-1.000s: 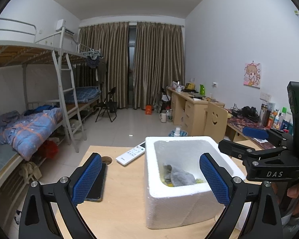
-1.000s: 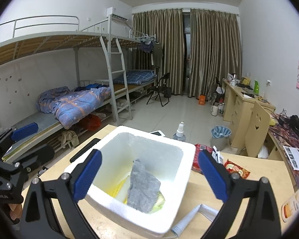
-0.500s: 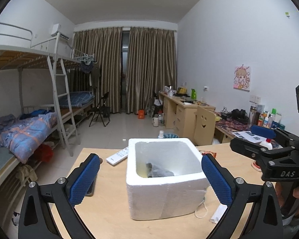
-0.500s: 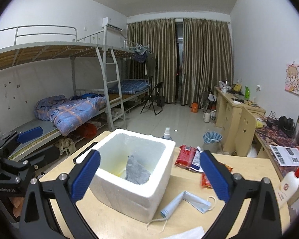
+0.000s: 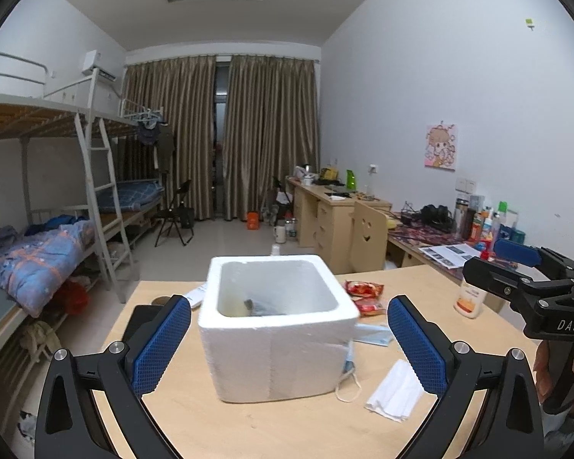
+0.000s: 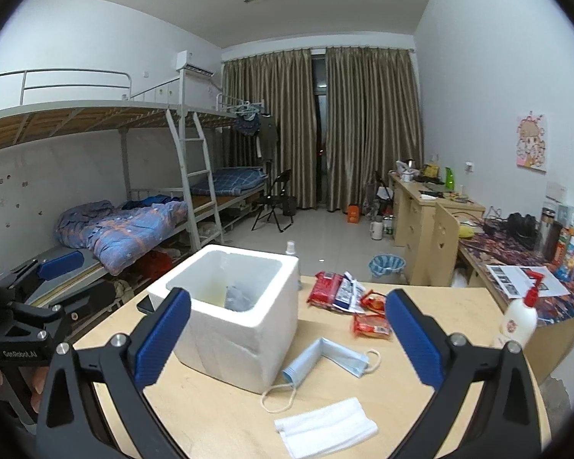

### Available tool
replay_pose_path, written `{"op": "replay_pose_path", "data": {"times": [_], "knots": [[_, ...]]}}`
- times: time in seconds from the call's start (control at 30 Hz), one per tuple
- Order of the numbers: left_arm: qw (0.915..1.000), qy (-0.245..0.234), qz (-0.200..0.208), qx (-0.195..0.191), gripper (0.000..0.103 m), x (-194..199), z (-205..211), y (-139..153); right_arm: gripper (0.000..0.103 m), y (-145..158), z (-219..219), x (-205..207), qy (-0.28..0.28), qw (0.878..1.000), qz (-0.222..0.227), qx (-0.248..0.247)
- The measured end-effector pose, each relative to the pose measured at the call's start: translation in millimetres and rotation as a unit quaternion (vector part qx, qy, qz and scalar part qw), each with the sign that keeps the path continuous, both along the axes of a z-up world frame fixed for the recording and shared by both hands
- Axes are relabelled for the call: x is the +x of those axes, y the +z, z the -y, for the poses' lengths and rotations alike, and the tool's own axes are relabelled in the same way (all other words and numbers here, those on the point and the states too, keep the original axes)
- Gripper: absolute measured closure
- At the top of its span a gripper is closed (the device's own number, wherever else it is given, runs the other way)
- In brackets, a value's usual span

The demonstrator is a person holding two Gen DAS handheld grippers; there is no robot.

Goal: Organize soft objects
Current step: 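Withdraw both tools from the box toward the white tissue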

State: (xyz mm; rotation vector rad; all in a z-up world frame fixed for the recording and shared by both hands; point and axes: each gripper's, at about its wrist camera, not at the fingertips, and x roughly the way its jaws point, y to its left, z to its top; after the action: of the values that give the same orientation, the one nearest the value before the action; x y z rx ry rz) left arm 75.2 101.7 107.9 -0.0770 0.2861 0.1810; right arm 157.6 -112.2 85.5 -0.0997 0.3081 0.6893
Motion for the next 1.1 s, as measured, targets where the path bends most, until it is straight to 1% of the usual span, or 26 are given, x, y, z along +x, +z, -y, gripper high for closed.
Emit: {"op": "replay_pose_path", "data": {"times": [0.2,0.37,0.5,0.6,0.7,0.87,0.93,1.0,1.1], "knots": [[0.9997,-0.023,0.003,-0.001,0.000,-9,16,-3,0.000,-3,19,-11,-0.014,1.000,0.006,0.007],[0.9995,-0.030,0.008,-0.002,0.000,-15,23,-4,0.000,-4,36,-21,-0.023,0.999,0.014,0.020],[0.9990,-0.043,0.011,0.001,0.000,-18,34,-5,0.000,-7,48,-27,-0.034,0.999,0.015,0.021],[0.9987,-0.048,0.015,0.005,0.000,-21,42,-10,0.000,-11,56,-29,-0.040,0.999,0.015,0.022],[0.9984,-0.055,0.012,-0.001,0.000,-19,47,-16,0.000,-14,63,-32,-0.040,0.999,0.016,0.032],[0.9981,-0.055,0.026,-0.006,0.000,-21,52,-23,0.000,-20,71,-33,-0.050,0.998,0.017,0.033],[0.9980,-0.054,0.032,-0.007,0.000,-22,56,-25,0.000,-23,79,-32,-0.064,0.997,0.017,0.046],[0.9978,-0.055,0.036,-0.003,0.000,-22,59,-29,0.000,-28,86,-29,-0.071,0.996,0.008,0.055],[0.9977,-0.058,0.036,0.002,0.000,-20,65,-37,0.000,-36,94,-27,-0.084,0.995,-0.001,0.056]]}}
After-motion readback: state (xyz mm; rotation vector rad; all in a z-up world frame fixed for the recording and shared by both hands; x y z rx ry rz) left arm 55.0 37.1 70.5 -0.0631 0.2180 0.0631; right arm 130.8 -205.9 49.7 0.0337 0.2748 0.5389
